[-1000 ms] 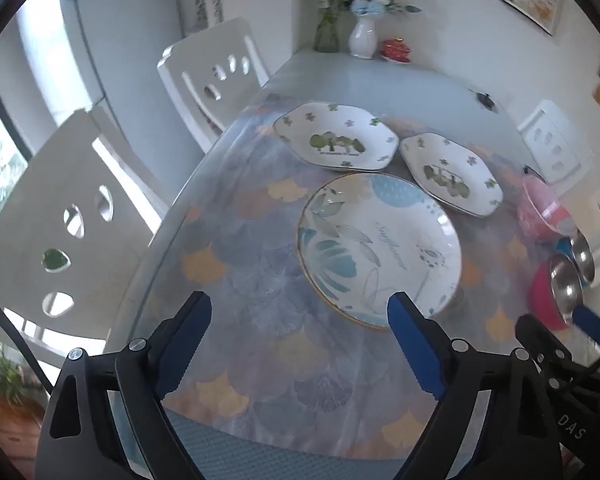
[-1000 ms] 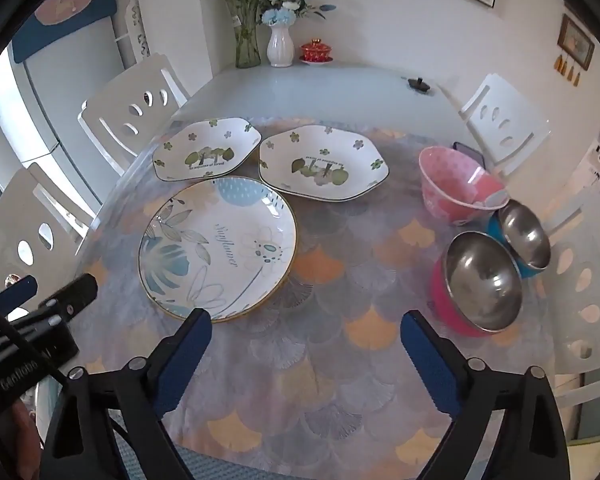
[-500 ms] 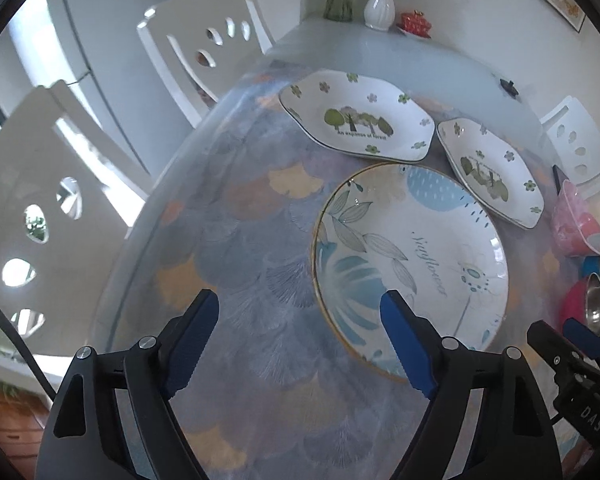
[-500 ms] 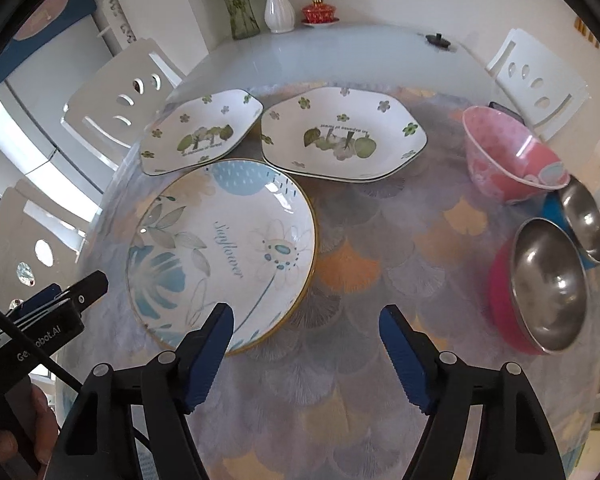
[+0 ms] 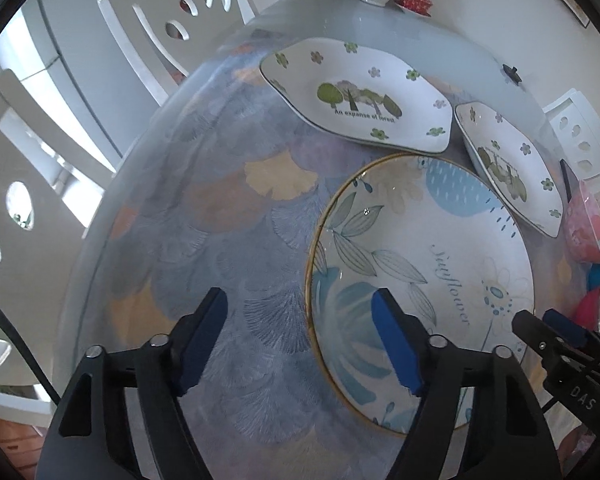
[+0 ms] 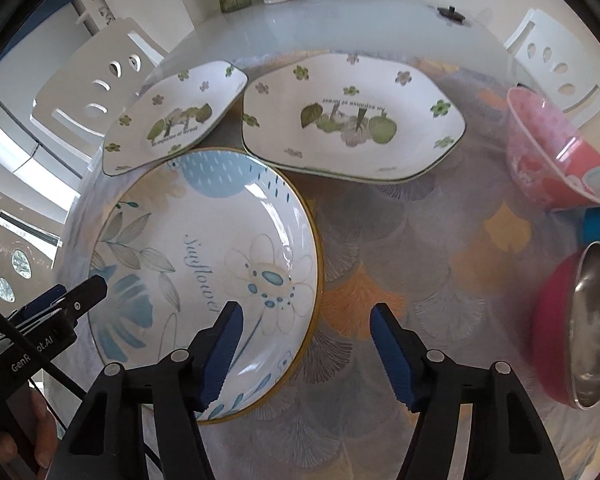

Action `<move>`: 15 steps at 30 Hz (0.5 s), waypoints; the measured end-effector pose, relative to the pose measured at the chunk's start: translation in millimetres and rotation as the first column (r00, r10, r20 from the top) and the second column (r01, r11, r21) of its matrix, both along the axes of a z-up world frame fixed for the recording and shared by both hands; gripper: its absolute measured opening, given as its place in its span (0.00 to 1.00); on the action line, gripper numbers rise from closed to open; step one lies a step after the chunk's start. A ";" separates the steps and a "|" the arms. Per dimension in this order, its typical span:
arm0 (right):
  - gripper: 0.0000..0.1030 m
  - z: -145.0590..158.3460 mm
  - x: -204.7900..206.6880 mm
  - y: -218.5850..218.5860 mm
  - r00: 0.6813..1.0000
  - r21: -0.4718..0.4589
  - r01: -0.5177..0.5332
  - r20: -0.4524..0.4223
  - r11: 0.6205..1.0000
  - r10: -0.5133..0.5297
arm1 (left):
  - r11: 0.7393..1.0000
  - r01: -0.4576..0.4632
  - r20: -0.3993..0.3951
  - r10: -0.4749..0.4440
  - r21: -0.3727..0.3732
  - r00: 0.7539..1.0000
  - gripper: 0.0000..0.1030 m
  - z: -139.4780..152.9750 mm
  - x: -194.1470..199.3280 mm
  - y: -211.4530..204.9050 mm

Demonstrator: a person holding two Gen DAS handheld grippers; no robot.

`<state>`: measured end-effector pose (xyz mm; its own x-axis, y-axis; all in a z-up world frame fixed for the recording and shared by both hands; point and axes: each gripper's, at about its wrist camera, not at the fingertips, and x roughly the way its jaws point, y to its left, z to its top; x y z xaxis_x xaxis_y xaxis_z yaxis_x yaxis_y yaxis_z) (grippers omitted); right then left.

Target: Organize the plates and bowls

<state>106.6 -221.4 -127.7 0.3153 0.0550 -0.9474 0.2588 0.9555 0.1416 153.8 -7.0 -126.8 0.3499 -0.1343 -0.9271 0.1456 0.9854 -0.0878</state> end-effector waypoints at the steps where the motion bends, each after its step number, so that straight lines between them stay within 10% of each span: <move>1: 0.58 -2.9 1.1 -0.2 1.000 0.003 0.001 -0.005 1.000 -0.001 | 1.000 0.003 -0.010 -0.003 -0.005 1.000 0.63 -3.4 1.0 -1.0; 6: 0.46 -13.3 3.7 -0.9 1.000 0.013 0.004 -0.014 1.000 -0.004 | 0.999 0.016 -0.047 -0.019 -0.049 0.999 0.36 -14.8 3.1 -1.8; 15: 0.31 -21.2 10.8 -2.2 1.000 0.056 -0.015 0.000 0.998 0.015 | 0.990 0.043 -0.049 -0.050 -0.134 0.998 0.23 -18.2 8.4 -3.0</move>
